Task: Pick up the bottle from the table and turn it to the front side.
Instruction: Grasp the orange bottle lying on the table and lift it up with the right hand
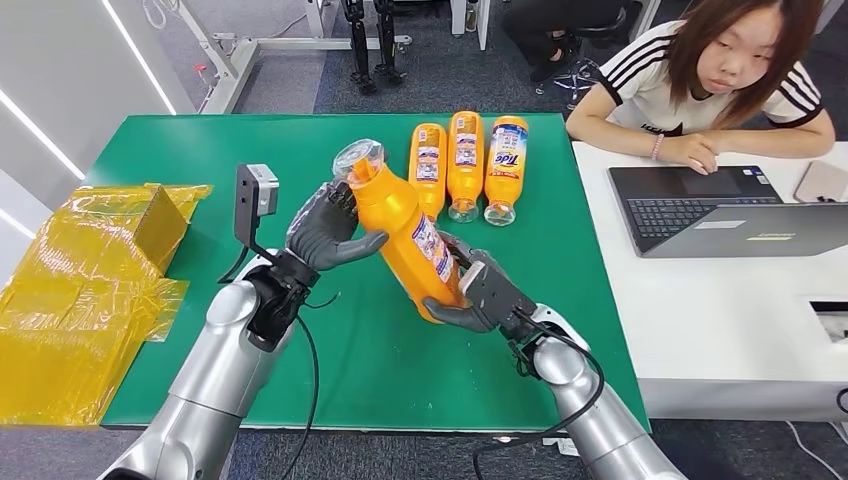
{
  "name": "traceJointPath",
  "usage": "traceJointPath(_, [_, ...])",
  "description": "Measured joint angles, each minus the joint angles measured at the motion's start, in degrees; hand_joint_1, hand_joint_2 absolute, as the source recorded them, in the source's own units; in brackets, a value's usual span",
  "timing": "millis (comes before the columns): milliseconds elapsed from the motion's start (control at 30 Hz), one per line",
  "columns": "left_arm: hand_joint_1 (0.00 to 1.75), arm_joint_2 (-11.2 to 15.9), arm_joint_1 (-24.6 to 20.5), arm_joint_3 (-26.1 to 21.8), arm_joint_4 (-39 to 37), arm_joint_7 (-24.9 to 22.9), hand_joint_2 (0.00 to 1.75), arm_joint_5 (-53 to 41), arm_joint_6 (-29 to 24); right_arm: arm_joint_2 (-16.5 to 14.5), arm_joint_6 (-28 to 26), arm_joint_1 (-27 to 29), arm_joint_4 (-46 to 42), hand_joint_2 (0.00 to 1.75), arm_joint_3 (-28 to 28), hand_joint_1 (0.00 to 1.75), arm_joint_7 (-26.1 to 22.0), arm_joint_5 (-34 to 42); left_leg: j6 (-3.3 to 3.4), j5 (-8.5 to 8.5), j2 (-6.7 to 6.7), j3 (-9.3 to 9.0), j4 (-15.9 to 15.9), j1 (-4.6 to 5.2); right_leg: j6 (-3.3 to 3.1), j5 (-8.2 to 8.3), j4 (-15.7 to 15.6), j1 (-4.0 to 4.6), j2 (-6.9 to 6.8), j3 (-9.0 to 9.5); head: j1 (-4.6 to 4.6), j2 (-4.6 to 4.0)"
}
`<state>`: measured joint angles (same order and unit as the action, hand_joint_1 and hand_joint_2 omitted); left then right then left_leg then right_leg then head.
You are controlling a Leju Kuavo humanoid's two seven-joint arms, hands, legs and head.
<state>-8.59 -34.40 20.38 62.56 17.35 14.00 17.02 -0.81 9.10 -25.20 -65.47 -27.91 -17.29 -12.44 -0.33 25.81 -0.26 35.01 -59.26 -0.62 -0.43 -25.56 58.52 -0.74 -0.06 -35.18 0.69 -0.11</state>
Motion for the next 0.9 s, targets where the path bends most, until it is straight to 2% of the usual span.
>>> traceJointPath(200, [0.0,-1.1,-3.0,0.6,-2.1,-3.8,1.75,3.5,2.2,0.0,0.1,-1.6,5.3,1.75,-1.0,1.75,-1.0,-0.7,0.0,0.0,0.01,-0.01,0.0,0.0,0.0,0.0,0.0,0.0,0.01,0.0,0.0,0.0])
traceJointPath(400, [0.0,-3.0,-3.5,1.2,-3.4,-6.4,1.75,9.0,5.5,-0.1,-0.1,-3.3,8.6,1.75,-1.6,1.73,-1.6,-0.5,0.0,0.0,0.0,0.0,0.0,0.0,0.0,0.0,0.0,0.0,0.0,-0.01,0.0,0.0])
traceJointPath(567, [0.0,-4.7,-3.5,3.6,-3.5,-6.6,1.75,10.1,5.4,-0.1,-1.4,-3.7,9.2,1.75,-1.6,1.75,-2.3,0.6,0.01,0.01,-0.01,0.02,0.0,0.01,0.0,0.0,0.0,-0.01,-0.02,0.0,-0.01,0.0])
traceJointPath(767, [0.0,-5.4,-3.5,6.5,-3.5,-5.1,1.75,7.6,1.6,-0.1,-3.6,-3.7,7.6,1.75,-1.4,1.75,-2.5,1.1,0.0,0.0,-0.01,0.01,0.0,0.0,0.0,0.0,0.0,-0.01,-0.01,-0.01,0.0,0.0])
traceJointPath(900, [0.0,-5.3,-3.6,7.9,-3.7,-1.7,1.75,0.2,-4.3,-0.1,-4.9,-3.2,4.7,1.75,-1.1,1.75,-2.2,0.6,0.0,0.0,0.0,-0.01,0.0,0.0,0.0,0.0,0.0,0.0,0.01,-0.01,0.01,0.0])
